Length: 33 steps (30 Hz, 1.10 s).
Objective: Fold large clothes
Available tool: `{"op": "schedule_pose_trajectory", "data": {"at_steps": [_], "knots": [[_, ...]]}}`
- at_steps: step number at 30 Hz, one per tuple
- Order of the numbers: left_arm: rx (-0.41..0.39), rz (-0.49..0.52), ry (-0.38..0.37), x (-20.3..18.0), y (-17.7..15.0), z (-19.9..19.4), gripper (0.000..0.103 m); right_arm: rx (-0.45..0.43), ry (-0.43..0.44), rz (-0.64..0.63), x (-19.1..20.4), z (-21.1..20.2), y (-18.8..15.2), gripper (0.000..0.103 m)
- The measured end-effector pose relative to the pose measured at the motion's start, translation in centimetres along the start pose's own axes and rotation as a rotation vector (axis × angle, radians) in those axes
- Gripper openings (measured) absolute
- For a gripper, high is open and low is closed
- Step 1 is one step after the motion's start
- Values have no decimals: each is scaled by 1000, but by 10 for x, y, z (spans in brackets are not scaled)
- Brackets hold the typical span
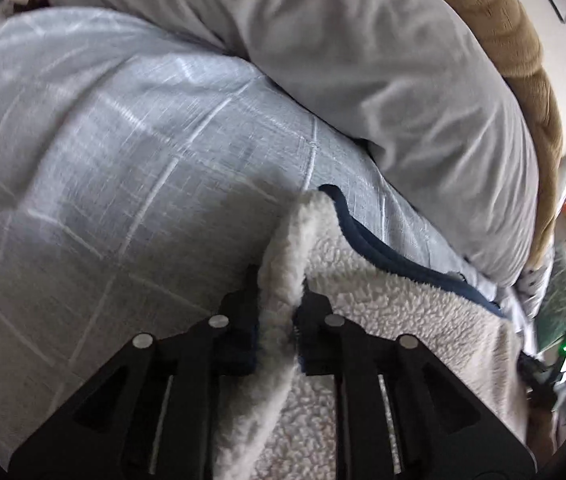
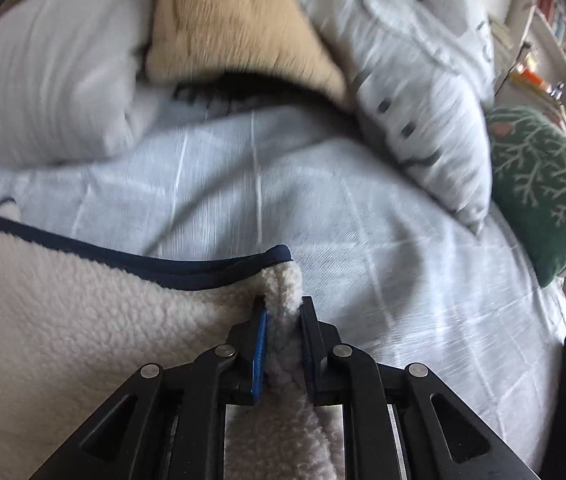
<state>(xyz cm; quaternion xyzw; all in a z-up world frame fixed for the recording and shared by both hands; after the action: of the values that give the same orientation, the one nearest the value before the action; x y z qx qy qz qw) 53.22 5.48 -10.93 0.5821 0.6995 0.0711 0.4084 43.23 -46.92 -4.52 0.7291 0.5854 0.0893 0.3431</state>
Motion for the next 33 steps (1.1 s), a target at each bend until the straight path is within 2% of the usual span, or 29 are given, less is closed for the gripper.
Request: {"op": "schedule_pose_trajectory", "data": {"at_steps": [1,2,4,5,7,8,9,10,13,16,18,20,22,24,27,29,33], "knots": [[3,1,5,0,0,-1,24,8,-8,-11,2,1,1,17],[6,8,28,-2,0,-4,34,14,-16,-19,3,1,0,18],[1,42,119,-10,1,-15,54,12,-39,-40,6,-4,-1,23],[-27,77,169,-19,-1,-28,57,1,-40,-49,7,-11,-1,28],[-55,140,156,-37,-7,-48,64,-41,-55,-56,6,-33,1,38],[-66,174,125,-52,-14,-61,71,-67,-56,-49,5,-46,1,48],[-74,194,102,-62,-19,-73,74,-102,-39,-39,5,-62,0,57],[-79,213,75,-74,-25,-83,78,-138,-5,-29,7,-81,-2,60],[-33,286,-35,-115,-54,-101,81,-171,108,-29,27,-122,-12,63],[20,348,-80,-136,-80,-97,82,-150,223,-83,63,-144,-28,64],[56,385,-84,-135,-100,-86,82,-133,269,-116,85,-149,-42,64],[98,395,-53,-118,-116,-73,82,-86,308,-106,94,-139,-58,64],[69,413,-102,-104,-121,-79,81,-35,308,-73,89,-122,-72,63],[70,422,-74,-100,-121,-88,81,-31,355,-10,74,-118,-82,63],[103,403,-15,-97,-124,-112,81,-41,343,54,59,-134,-89,64],[121,375,5,-94,-124,-133,81,-48,332,67,55,-155,-92,65],[133,335,39,-89,-127,-181,82,-51,374,97,42,-196,-105,70]]}}
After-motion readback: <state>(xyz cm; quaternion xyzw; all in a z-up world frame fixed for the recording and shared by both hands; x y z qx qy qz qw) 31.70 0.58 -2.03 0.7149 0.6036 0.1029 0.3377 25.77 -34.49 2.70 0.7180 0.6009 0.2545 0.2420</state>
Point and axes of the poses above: each gripper's, at about its wrist camera, not at the fingertips, and z roughly the way its jaws point, x to its left, y to its top, the point moved 1 cm from there along z, roughly the way its jaws point, and after that the axes turned 2 degrees about -x, right-handed, at the moved point
